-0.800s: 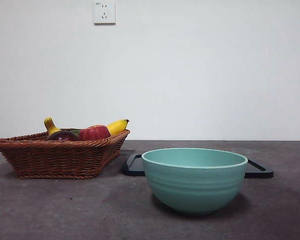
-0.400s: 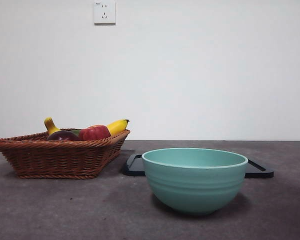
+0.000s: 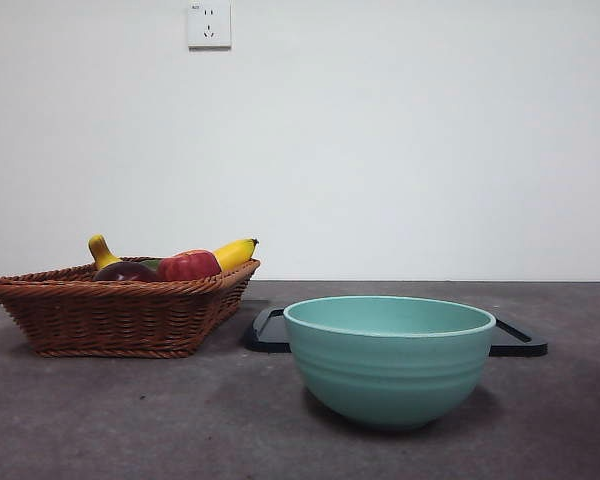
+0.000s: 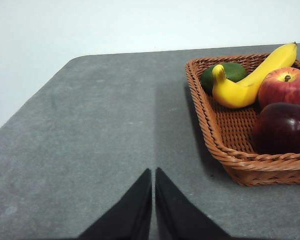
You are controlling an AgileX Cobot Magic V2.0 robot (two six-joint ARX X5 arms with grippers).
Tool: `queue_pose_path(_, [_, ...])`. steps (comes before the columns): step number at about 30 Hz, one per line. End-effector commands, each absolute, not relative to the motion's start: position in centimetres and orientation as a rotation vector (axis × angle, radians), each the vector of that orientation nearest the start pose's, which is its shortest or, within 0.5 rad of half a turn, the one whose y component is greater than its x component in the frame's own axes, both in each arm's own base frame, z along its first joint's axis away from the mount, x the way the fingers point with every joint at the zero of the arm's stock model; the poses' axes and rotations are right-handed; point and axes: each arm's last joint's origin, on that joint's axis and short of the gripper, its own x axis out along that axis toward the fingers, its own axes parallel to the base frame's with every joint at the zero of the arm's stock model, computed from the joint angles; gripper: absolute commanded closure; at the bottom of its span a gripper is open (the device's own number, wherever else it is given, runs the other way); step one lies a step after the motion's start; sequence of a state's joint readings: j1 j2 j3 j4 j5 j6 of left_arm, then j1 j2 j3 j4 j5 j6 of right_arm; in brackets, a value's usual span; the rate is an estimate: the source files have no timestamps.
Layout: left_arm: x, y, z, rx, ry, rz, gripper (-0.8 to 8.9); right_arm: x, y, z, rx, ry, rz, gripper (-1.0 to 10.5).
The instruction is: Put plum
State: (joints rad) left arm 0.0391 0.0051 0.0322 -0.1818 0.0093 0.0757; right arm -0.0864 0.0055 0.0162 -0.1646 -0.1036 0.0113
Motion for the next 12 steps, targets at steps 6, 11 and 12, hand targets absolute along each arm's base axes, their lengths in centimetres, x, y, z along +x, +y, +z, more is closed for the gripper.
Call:
queue_pose_path(6, [9.56,0.36,14.9,0.061,0.18,0.025,8.04,9.59,-0.55,15.17,0.04,0.15,0.013,9.4])
queue_pose_path(11, [9.56,0.36,14.9,0.061,0.181,0.025,8.04,9.59,-0.55,15.18,0.04,0.15,0.013,9.4])
queue_pose_path(12, [9.56,0.36,14.9,0.061,0.181,0.025,8.04,9.59,-0.55,15.18,0.04,0.15,0.013,9.4])
